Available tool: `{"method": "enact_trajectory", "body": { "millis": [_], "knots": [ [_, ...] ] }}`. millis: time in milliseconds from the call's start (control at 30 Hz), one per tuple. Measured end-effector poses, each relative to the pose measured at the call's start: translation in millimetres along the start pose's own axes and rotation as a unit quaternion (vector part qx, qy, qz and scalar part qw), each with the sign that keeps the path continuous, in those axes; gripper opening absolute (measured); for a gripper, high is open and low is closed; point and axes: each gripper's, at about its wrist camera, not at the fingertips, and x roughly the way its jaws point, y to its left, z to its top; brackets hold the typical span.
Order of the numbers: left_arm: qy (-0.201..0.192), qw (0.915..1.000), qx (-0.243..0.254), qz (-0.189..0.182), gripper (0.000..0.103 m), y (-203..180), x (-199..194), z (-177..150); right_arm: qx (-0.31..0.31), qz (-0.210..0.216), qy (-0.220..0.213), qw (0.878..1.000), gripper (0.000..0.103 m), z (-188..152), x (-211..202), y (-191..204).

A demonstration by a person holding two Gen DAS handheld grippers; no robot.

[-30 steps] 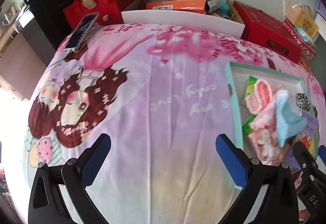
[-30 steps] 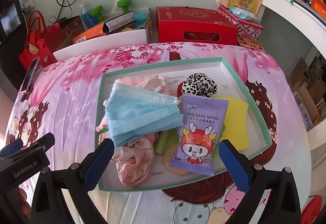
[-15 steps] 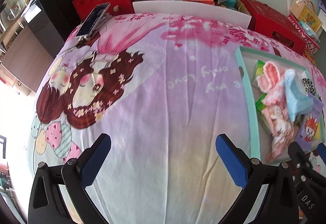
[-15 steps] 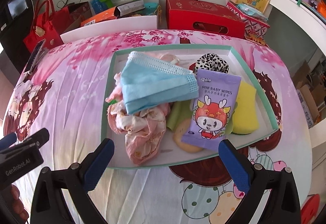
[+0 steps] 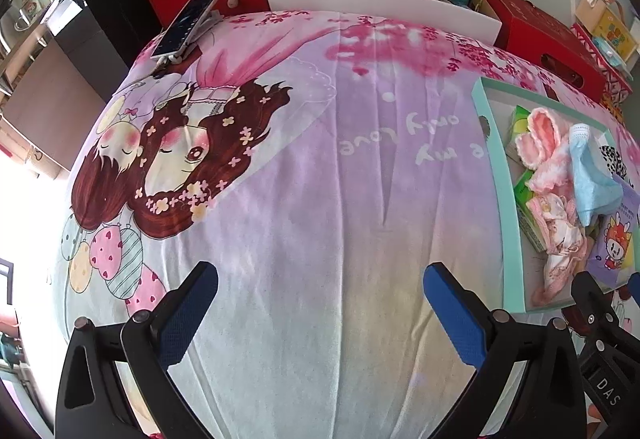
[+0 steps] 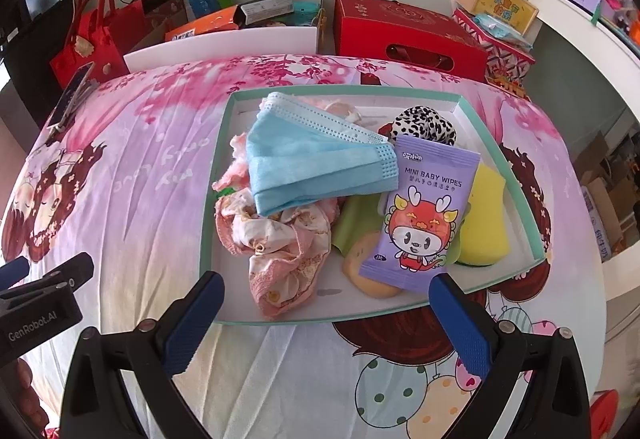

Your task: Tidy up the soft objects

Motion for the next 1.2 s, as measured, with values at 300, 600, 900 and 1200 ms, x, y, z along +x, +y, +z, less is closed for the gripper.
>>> {"method": "enact_trajectory", "body": {
  "millis": [300, 600, 900, 1200],
  "knots": [
    [0.009, 0.9998, 0.017, -0.001, 0.102, -8.6, 5.0, 1.2, 0.004, -0.003, 0.006, 1.0, 0.103, -0.4, 4.3, -4.7],
    [0.014, 0.9997, 0.021, 0.002, 0.102, -9.9, 8.1, 1.8, 0.005, -0.005, 0.01, 1.0, 0.103, -1.3, 7.1, -7.1],
    [0.017, 0.9995, 0.027, 0.003, 0.102, -12.0, 10.9, 1.2, 0.001, -0.003, 0.015, 1.0, 0.103, -1.6, 10.2, -5.4],
    [0.019, 0.9992, 0.035, 0.009, 0.102, -15.2, 12.4, 0.8, 0.004, -0.003, 0.016, 1.0, 0.103, -2.2, 11.0, -7.7]
  ]
}}
